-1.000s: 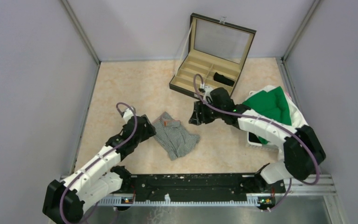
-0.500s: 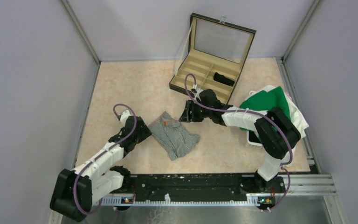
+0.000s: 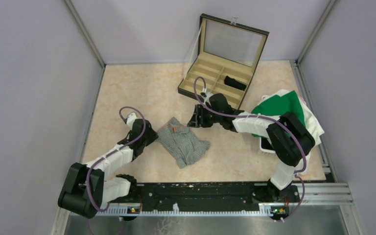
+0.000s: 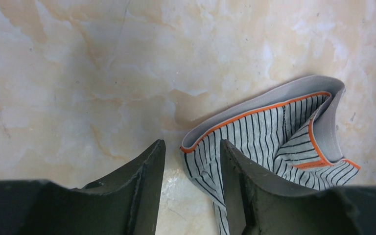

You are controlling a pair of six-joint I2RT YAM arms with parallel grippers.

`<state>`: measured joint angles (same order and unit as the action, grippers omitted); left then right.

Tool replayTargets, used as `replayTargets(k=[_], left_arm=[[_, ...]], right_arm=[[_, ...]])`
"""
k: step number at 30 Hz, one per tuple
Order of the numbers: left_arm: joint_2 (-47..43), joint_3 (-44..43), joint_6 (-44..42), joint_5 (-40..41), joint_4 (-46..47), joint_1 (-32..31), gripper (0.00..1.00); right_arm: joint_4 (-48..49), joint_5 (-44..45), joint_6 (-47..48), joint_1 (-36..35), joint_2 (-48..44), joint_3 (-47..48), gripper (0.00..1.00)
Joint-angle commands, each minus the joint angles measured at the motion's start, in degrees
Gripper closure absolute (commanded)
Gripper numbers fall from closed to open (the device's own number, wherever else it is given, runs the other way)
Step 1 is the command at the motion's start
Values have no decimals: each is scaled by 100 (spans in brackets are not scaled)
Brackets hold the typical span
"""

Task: Roll the underwear
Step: Move the underwear to the center of the board.

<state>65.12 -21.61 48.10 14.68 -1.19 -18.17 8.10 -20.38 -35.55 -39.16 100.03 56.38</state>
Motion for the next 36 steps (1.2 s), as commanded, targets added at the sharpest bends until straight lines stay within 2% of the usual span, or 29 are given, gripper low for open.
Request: replayTargets(k=[1, 7, 16, 31, 36], left_arm=[[293, 112, -5, 72, 287, 115, 51], [585, 168, -63, -118, 663, 156, 73], [773, 227, -201, -342, 987, 156, 100], [786, 227, -316, -386, 1017, 165, 100], [858, 208, -298, -417, 1011, 165, 100]], right_arm=[[143, 24, 101, -21, -215, 168, 51], [199, -306, 191, -18, -83, 179, 50], [178, -203, 504, -20, 468, 467, 46], [85, -49, 462, -18, 988, 709, 47], [259, -171, 347, -16, 1101, 755, 53]])
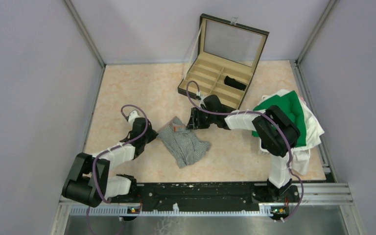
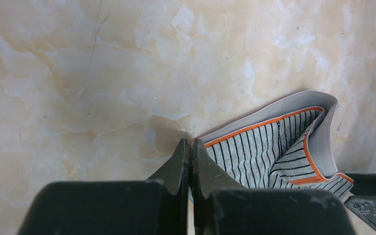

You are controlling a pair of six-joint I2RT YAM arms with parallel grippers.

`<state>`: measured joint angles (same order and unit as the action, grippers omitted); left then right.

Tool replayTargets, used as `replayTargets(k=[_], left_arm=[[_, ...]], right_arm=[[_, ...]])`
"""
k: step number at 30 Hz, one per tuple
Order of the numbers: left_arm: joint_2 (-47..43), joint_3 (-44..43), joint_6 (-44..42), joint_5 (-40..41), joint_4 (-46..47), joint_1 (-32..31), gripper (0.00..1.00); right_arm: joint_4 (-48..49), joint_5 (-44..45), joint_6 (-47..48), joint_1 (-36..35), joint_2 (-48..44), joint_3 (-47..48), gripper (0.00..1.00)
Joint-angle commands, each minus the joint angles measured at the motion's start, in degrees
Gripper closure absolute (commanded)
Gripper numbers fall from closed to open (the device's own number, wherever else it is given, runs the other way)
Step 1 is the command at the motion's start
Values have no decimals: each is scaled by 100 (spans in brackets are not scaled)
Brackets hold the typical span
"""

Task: Roll the underwear
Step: Move the underwear to the center of the board, then flatten out the underwear at the center of the board.

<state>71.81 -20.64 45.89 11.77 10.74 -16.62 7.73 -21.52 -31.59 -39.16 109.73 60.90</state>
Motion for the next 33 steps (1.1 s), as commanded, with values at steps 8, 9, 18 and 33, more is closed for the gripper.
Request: replayTargets(k=[8, 9, 18, 33], left_arm=[[237, 131, -77, -143, -178, 10, 100], [237, 124, -74, -140, -179, 12, 100], [263, 68, -123, -147, -199, 19, 100], [-930, -543, -1008, -1792, -312, 19, 100]], right_arm=[[502, -285, -219, -19, 282, 419, 64], [494, -298, -224, -14, 285, 421, 64], [483, -240, -178, -17, 136, 300, 79], [445, 963, 588, -20, -1997, -512, 100]])
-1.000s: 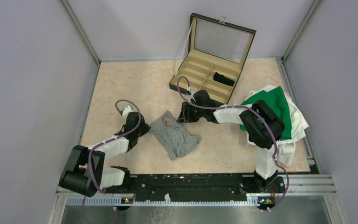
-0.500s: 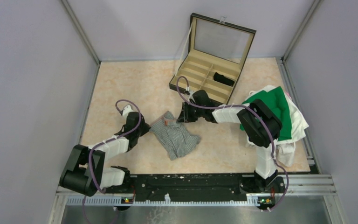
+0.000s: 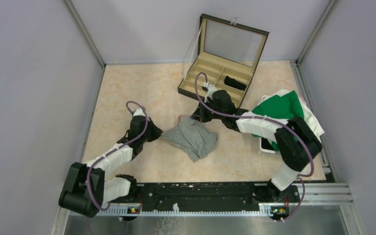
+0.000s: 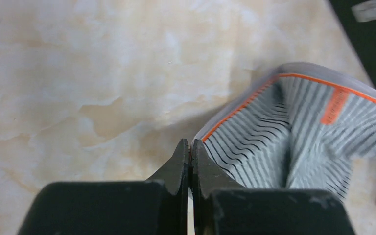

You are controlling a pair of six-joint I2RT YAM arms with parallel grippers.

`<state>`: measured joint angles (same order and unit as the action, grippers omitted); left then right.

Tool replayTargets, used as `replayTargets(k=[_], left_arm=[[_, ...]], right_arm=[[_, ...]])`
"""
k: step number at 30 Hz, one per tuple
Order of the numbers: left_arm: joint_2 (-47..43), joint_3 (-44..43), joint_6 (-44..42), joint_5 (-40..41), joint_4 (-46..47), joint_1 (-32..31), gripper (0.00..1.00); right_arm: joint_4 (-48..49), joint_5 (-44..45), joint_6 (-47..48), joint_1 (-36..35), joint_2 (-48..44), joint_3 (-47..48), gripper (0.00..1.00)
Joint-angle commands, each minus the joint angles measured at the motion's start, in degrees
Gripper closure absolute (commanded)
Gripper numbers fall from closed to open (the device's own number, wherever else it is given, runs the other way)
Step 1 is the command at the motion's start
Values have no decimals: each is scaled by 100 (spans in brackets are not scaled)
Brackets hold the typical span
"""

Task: Roll the underwear
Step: Flatten out the underwear at the center of the board.

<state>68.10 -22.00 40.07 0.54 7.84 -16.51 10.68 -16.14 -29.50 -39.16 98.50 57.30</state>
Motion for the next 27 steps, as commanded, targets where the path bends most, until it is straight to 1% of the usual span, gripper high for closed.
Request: replayTargets(k=[1, 7, 9, 15, 19, 22, 27], left_arm=[[-693, -488, -464, -719, -107, 8, 100], [-1554, -1046, -675, -785, -748, 9, 100], [-1863, -1268, -713, -710, -1111, 8, 100], [-2704, -1898, -943, -426, -1996, 8, 100], [-3150, -2238, -1303, -426, -2711, 11, 100], [-3431, -2429, -1541, -547, -3243, 9, 100], [-3816, -2991, -1705, -1118, -4202, 8, 100]], right_arm=[[28, 515, 458, -24, -1084, -179, 100], [-1026, 1039, 1064, -21, -2191, -56, 100], [-1664, 1186, 1240, -16, -2536, 60, 100], [-2942, 1382, 1397, -21, -3589, 235, 100], [-3719, 1180, 1319, -18, -4261, 297, 100], [-4250, 860, 1216, -18, -4659, 309, 100], [-5252, 176, 946, -21, -5200, 589, 100]])
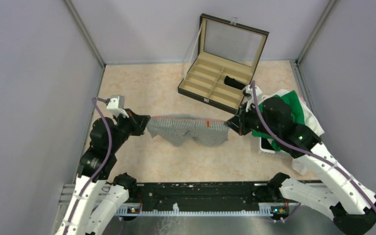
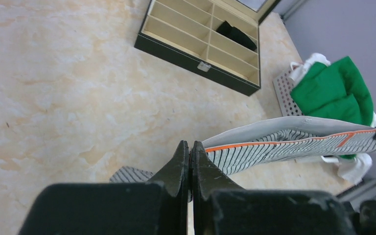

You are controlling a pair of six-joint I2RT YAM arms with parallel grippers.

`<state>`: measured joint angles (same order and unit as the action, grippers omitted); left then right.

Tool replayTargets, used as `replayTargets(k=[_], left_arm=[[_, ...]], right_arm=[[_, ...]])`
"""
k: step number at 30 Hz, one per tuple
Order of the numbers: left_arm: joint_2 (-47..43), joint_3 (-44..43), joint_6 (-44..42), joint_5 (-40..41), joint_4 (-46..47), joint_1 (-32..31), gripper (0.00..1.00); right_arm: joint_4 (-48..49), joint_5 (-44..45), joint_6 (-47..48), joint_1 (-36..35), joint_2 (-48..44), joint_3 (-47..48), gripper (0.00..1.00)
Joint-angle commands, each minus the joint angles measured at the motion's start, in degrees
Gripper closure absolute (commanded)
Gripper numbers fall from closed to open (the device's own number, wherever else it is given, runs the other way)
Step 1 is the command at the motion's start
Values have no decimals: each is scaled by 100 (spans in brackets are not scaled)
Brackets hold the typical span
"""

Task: Roll the underwear
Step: Flatten out the underwear at the center of the board.

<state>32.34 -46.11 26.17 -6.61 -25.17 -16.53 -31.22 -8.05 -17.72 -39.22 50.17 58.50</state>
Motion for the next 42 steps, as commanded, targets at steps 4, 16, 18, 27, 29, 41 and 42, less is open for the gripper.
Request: replayTargets(k=[4, 16, 18, 27, 29, 41, 42], left_arm=[[-523, -1110, -359, -539, -1572, 10, 100], [-237, 1422, 1259, -1170, 1272, 10, 100], [394, 1993, 1128, -710, 2200, 10, 100], [3800, 1854, 528, 473, 4728, 7, 100], [4205, 1768, 459, 601, 5012, 6, 100], [5583, 1015, 317, 931, 5585, 10, 88], [5615, 905, 299, 939, 5527, 10, 79]], right_arm=[[-1652, -1081, -648, -12, -818, 637, 100], [-128, 226, -856, 6, -75, -935, 100], [533, 678, -729, 144, 498, -1173, 100], [2602, 969, -92, 991, 2406, -1269, 100], [2718, 912, -24, 1077, 2768, -1163, 100], [3047, 873, 173, 1356, 3820, -734, 83], [3017, 923, 198, 1356, 3813, -698, 79]])
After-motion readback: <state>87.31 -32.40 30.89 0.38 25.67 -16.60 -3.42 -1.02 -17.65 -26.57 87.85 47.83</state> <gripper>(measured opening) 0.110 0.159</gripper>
